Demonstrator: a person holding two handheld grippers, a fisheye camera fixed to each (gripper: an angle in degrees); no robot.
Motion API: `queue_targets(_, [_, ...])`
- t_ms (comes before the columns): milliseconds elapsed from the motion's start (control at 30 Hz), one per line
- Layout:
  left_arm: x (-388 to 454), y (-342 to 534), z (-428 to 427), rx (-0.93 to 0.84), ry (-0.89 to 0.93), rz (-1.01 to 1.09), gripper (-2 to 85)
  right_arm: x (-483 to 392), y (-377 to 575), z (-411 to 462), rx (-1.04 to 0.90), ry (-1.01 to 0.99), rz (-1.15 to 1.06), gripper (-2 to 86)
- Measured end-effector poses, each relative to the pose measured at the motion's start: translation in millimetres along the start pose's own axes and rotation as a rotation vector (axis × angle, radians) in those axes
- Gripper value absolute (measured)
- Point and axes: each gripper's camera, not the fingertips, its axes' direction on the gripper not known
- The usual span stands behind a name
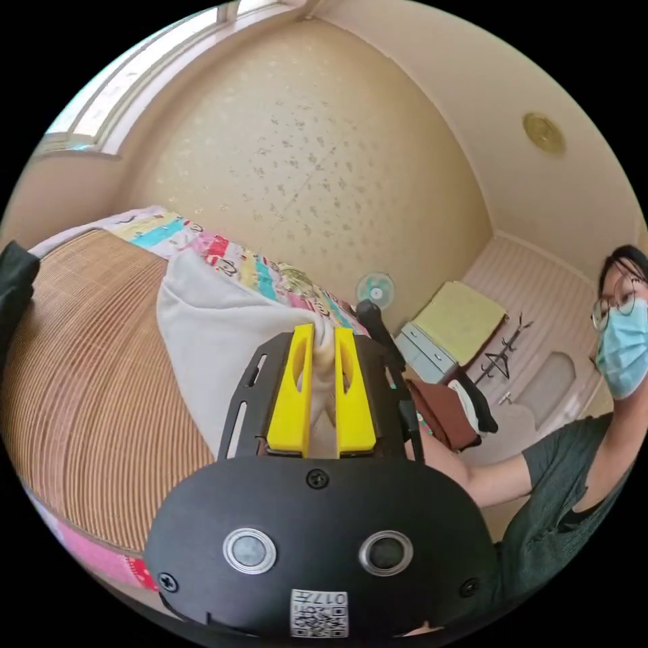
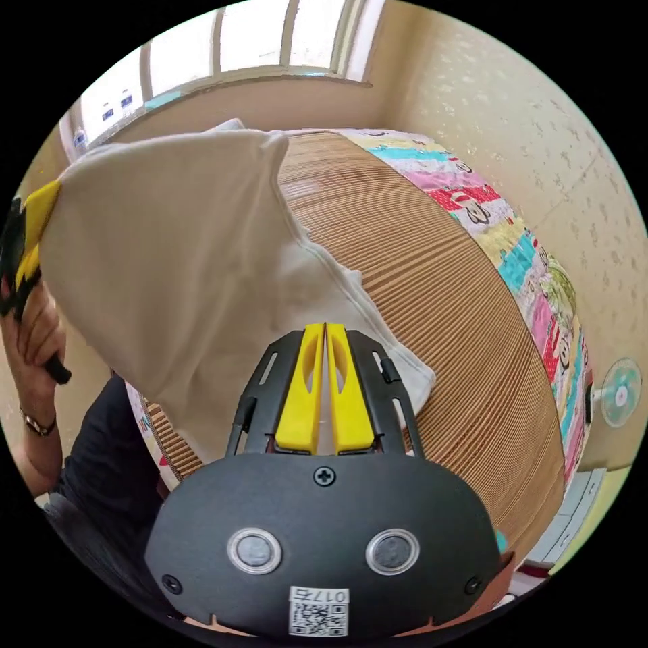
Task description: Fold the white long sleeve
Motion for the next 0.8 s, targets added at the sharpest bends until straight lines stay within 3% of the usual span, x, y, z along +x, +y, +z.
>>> queue_targets(100, [38.0,20.7,59.4,-0.114,0.156,0.089,5.3,78.9,23.4,-27.1,0.016,-0.048,0.165,0.4])
queue_targets(200, [54.5,61.2,120.2,-0.234,0.248,0.010,5.4,175.0,46.3,-41.6,-0.034,-0.058,0.486,0.5])
queue_targets(300, [47.2,103.3,175.1,-0.439,0.220,-0.075,5.7,259.3,83.7,-50.2,0.020,-0.285,0.762,1.0])
queue_targets(367, [35.3,121.5,187.0,-0.528,0.236,-0.137,5.9,292.3,104.5,-55.6,0.121,-0.450,0.838,1.5])
queue_targets(433, [26.9,128.8,178.6,-0.521,0.342,-0.160,5.1,320.9,116.2,-62.9,0.205,-0.635,0.872,2.7])
queue_targets(500, [22.4,121.9,153.0,-0.476,0.402,-0.148,6.9,331.4,110.3,-73.3,0.242,-0.696,0.838,4.0])
queue_targets(533, [22.0,118.2,144.4,-0.462,0.381,-0.137,7.4,335.3,102.0,-80.8,0.245,-0.694,0.813,5.4])
queue_targets(700, [-4.2,83.4,59.8,-0.205,-0.138,-0.163,14.7,341.0,62.7,-96.4,0.181,-0.662,0.722,14.1])
queue_targets(800, [-54.2,68.4,57.5,-0.199,-0.164,-0.298,20.9,347.1,44.5,-94.8,0.067,-0.669,0.688,22.0])
